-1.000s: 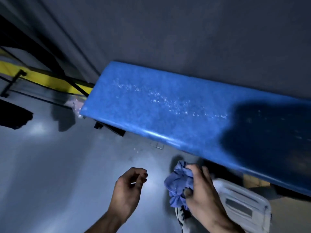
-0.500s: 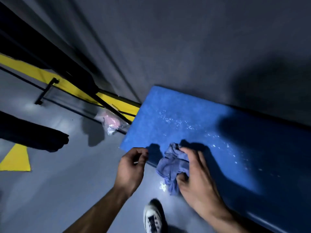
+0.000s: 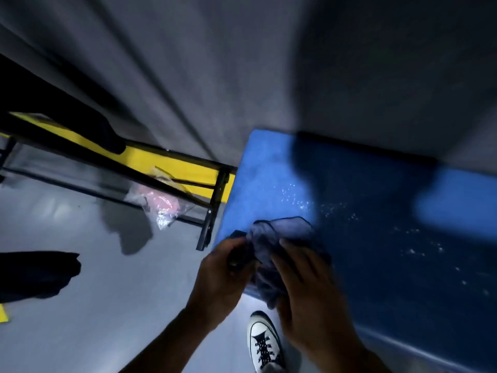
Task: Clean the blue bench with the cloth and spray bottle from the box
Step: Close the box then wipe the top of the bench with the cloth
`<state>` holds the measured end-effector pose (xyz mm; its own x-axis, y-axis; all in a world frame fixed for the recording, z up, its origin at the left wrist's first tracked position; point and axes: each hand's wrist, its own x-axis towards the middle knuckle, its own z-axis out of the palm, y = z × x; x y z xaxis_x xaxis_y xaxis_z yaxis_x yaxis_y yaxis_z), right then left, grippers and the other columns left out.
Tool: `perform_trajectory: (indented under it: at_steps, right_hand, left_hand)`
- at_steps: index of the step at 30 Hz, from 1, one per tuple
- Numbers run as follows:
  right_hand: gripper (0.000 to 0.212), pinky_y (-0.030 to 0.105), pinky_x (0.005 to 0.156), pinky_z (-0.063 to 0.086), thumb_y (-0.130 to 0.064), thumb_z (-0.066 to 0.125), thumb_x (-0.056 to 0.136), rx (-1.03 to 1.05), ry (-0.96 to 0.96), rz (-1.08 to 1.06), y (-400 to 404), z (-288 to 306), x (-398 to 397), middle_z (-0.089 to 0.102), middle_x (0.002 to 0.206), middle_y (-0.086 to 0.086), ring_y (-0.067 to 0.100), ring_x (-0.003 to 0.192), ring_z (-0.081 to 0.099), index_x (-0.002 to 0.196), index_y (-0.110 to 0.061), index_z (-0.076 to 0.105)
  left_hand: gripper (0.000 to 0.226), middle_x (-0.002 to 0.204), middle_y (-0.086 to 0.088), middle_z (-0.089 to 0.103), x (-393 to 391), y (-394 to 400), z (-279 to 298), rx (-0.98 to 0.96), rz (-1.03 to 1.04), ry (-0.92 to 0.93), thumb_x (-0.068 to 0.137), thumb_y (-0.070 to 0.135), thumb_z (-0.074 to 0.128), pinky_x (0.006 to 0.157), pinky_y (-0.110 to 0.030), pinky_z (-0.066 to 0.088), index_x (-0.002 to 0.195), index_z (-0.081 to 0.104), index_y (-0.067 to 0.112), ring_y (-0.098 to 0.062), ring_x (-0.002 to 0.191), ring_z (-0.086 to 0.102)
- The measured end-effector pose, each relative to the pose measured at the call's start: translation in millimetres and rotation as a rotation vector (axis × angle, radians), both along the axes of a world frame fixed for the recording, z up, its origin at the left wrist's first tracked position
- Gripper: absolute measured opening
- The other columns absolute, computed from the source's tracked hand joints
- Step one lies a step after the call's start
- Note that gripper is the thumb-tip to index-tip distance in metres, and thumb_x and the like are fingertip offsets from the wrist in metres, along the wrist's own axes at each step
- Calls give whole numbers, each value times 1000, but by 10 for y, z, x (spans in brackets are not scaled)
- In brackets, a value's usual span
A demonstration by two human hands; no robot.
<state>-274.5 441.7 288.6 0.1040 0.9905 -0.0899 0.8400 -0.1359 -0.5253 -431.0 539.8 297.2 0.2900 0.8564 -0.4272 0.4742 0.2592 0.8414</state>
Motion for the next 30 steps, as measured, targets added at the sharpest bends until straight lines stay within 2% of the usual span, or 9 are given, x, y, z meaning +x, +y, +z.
perform_trajectory:
  at_steps: [2,4,7,11,16,18,20,23,30]
  right_hand:
    - [71,43,114,34,-29,73,68,17,-24,-23,-4,16,-24,56,147,8,33,129,54,137,-14,63]
    - [53,51,106,46,-35,68,78,111,-45,-74,41,82,-30,64,138,8,35,118,62,127,-15,70]
    - [34,49,87,55,-32,60,90,285,-37,-93,161,186,-29,71,119,4,33,98,68,120,-19,70]
    - [46,55,112,40,-32,56,92,171,-212,53,329,-30,-7,56,149,5,29,136,54,137,-21,63]
    - [56,70,118,20,-43,50,93,47,-322,319,323,-320,8,36,165,2,31,153,31,148,-31,50]
    - [55,74,115,21,-47,49,95,78,-351,359,325,-345,31,33,166,2,33,153,28,147,-33,51]
    - [56,76,112,25,-51,50,93,75,-376,395,361,-333,45,32,167,3,34,154,26,146,-34,51]
    - [62,72,113,28,-58,53,88,51,-374,446,484,-336,106,29,168,3,31,155,24,145,-32,52]
    - [70,61,122,19,-64,47,90,65,-371,487,1113,-379,374,21,170,2,25,158,15,150,-27,47]
  left_hand:
    - [41,94,8,78,-21,27,37,48,-46,39,86,1,74,72,-23,61,105,73,39,-9,86,76]
    - [51,95,11,78,-10,91,64,59,-48,5,87,1,73,71,-24,61,101,72,49,-8,87,76]
    - [35,101,14,74,-24,223,8,243,-3,65,91,11,71,77,-23,60,103,72,44,-5,92,72]
    - [36,132,6,64,-38,464,-301,430,18,175,102,28,56,103,-18,48,136,63,18,-2,120,59]
    - [54,158,9,46,49,381,-616,376,23,253,104,49,30,114,-23,37,152,44,29,-5,145,42]
    - [49,157,12,47,-6,376,-685,356,71,168,106,41,35,115,-19,36,151,47,29,-1,146,41]
    - [45,153,11,52,-48,393,-709,319,112,48,106,30,41,117,-26,39,148,52,23,-3,144,44]
    - [45,149,15,55,-16,413,-695,264,176,20,104,34,41,116,-32,42,145,56,27,-2,141,48]
    - [51,147,24,54,53,411,-705,274,188,135,98,54,33,105,-9,34,143,53,42,15,135,44]
